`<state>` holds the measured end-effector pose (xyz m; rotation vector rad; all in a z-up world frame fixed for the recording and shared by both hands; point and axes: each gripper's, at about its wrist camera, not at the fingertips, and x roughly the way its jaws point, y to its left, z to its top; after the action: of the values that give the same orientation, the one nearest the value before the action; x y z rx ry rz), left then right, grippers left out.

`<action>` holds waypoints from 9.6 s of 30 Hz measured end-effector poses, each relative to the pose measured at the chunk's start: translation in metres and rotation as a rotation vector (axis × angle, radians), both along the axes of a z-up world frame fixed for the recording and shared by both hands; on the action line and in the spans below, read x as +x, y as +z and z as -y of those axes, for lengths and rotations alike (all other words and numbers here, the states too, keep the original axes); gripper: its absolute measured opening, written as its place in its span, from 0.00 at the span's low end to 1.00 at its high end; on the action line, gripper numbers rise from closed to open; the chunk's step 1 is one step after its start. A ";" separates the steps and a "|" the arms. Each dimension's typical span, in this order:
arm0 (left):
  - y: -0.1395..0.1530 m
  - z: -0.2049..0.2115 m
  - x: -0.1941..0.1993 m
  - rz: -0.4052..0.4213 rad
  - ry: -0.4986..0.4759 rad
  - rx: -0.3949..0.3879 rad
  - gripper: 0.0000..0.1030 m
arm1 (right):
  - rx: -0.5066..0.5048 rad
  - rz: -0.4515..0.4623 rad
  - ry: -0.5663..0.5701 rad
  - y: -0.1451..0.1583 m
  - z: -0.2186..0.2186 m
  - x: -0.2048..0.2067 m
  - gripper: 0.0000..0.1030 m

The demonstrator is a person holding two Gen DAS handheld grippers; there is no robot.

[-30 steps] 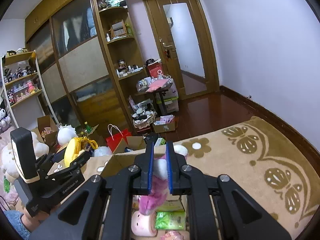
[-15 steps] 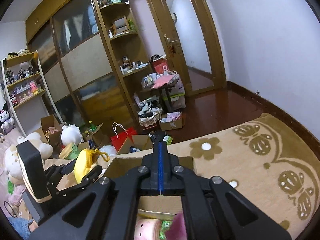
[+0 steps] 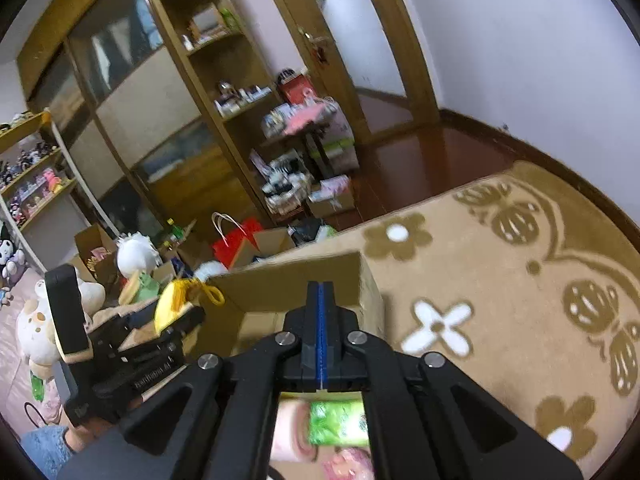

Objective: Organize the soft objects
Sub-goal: 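Carry the yellow plush with the left tool into the box and release, then lift the pink bear with the right tool and drop it into the box, then grasp the blindfolded doll with the left tool while the right tool grasps the pink wrapped item, then lift the blindfolded doll with the left tool while the right tool lifts the pink wrapped item, then lower the doll into the box with the left tool while the right tool drops the pink wrapped item in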

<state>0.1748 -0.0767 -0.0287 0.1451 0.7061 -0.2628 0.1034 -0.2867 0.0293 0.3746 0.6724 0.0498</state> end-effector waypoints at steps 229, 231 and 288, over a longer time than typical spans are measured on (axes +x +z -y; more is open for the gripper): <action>0.069 -0.011 -0.096 0.269 0.016 0.092 0.48 | -0.146 0.213 -0.055 0.023 -0.035 -0.046 0.19; 0.071 -0.011 -0.089 0.276 0.017 0.089 0.48 | -0.149 0.218 -0.047 0.024 -0.036 -0.043 0.19; -0.019 0.003 0.002 -0.006 0.004 0.070 0.69 | -0.061 0.066 0.119 -0.048 -0.041 0.050 0.24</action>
<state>0.1764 -0.0798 -0.0481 0.2094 0.7222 -0.2350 0.1538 -0.2453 -0.0191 0.2731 0.6292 0.1536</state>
